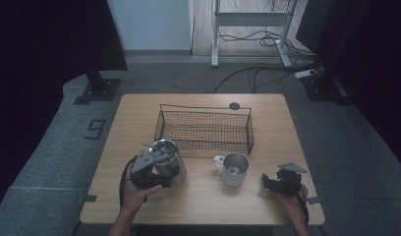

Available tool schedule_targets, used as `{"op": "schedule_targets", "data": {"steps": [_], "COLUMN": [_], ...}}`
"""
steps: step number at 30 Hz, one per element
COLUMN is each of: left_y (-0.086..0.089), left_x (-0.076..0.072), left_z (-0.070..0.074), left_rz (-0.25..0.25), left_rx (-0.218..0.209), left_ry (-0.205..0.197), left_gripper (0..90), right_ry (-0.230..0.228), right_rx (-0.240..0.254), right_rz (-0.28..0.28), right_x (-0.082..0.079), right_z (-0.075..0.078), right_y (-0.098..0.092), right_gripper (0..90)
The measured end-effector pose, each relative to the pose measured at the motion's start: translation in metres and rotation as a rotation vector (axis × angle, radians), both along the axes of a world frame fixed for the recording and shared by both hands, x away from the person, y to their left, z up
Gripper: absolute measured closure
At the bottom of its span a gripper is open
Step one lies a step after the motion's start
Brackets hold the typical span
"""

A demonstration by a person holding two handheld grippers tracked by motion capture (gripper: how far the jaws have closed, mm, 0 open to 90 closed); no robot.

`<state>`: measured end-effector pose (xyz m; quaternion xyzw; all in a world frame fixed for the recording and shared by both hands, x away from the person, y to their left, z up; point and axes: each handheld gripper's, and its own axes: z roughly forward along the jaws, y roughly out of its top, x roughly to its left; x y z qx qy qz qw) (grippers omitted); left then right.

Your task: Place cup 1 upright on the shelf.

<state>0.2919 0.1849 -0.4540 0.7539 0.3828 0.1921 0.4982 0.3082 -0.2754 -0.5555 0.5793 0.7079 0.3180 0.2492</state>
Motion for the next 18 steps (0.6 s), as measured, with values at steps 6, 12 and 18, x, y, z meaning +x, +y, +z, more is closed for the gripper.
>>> {"op": "schedule_targets", "data": {"steps": [6,12,18], "left_y": [-0.001,-0.001,0.001], "left_x": [0.003,0.006,0.010], "left_z": [0.005,0.009,0.013], "left_rz": [0.002,0.000,0.005], "left_rx": [0.005,-0.003,-0.011], "left_ry": [-0.005,-0.004,-0.008], "left_gripper": [4.2,4.2,4.2], "right_ry": [0.000,0.000,0.000], "right_rx": [0.000,-0.001,0.000], "right_rz": [0.000,0.000,0.000], "right_x": [0.000,0.000,0.000], "right_z": [0.000,0.000,0.000], "right_y": [0.000,0.000,0.000], "right_gripper": [12.8,12.7,12.8]}}
